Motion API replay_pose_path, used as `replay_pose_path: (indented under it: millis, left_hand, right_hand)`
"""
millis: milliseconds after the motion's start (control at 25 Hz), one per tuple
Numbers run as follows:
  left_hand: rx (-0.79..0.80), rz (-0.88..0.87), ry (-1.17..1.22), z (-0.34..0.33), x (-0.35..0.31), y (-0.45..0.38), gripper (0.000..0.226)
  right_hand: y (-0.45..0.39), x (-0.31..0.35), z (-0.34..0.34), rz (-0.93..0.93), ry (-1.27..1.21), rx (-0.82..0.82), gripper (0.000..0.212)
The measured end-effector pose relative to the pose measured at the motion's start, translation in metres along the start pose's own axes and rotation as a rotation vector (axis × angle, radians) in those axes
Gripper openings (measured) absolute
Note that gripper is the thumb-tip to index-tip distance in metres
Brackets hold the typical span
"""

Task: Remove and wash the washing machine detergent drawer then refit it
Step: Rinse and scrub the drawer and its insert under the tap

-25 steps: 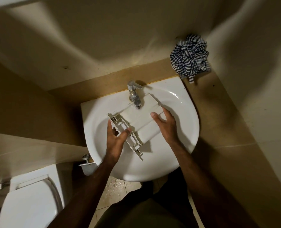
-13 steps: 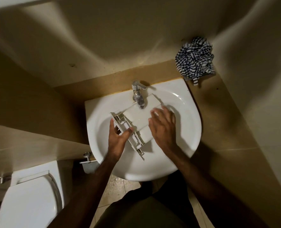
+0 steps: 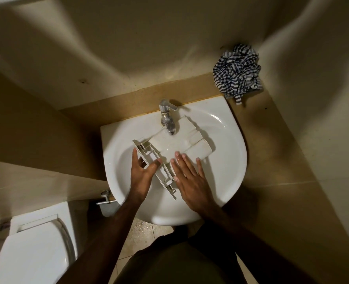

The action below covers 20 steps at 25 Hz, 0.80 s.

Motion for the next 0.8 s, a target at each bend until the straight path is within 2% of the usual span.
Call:
replay_pose_path:
  millis: [80,120,280,400,560,640,720,800]
  left_hand:
    - [0.007,0.005,0.005,-0.001,-0.001,0.000,0.077]
    - [0.011,0.000,0.010,-0.002,-0.002,0.001,0.078]
    - [0.019,-0.014,-0.003,-0.002,-0.002,0.002,0.081]
    - [0.024,-0.006,-0.026,-0.001,0.000,0.000,0.085]
    - [0.020,-0.033,-0.079,-0.001,-0.002,0.001,0.075]
    - [0.006,-0.035,-0.082,-0.002,-0.002,0.002,0.076]
    - [0.001,-0.028,-0.071,-0.003,-0.002,0.002,0.077]
    - [0.002,-0.026,-0.050,-0.002,0.000,-0.001,0.078]
  right_hand:
    - [0.008,-0.002,0.005,-0.035,0.031,0.071,0.057]
    - [0.012,-0.002,0.007,-0.119,0.014,0.097,0.059]
    - [0.011,-0.017,0.008,-0.757,-0.404,0.067,0.072]
    - [-0.035,-0.038,0.006,-1.024,-0.616,-0.056,0.072]
    - [-0.066,-0.053,0.005,-1.052,-0.479,-0.291,0.041]
    - [-0.059,-0.064,0.002,-1.038,-0.564,-0.420,0.032]
    - [-0.054,-0.064,0.000,-1.025,-0.598,-0.448,0.036]
    - [-0.056,-0.042,-0.002,-1.080,-0.546,-0.451,0.051]
Point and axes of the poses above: each hand's wrist, its own y-axis away from the middle knuckle, its own z-axis out of the back of the hand, x = y × z, the point moved 5 cm from there along -y, towards the middle knuckle, and after that the axes turned 6 degrees about -x, right-handed, at the moved point
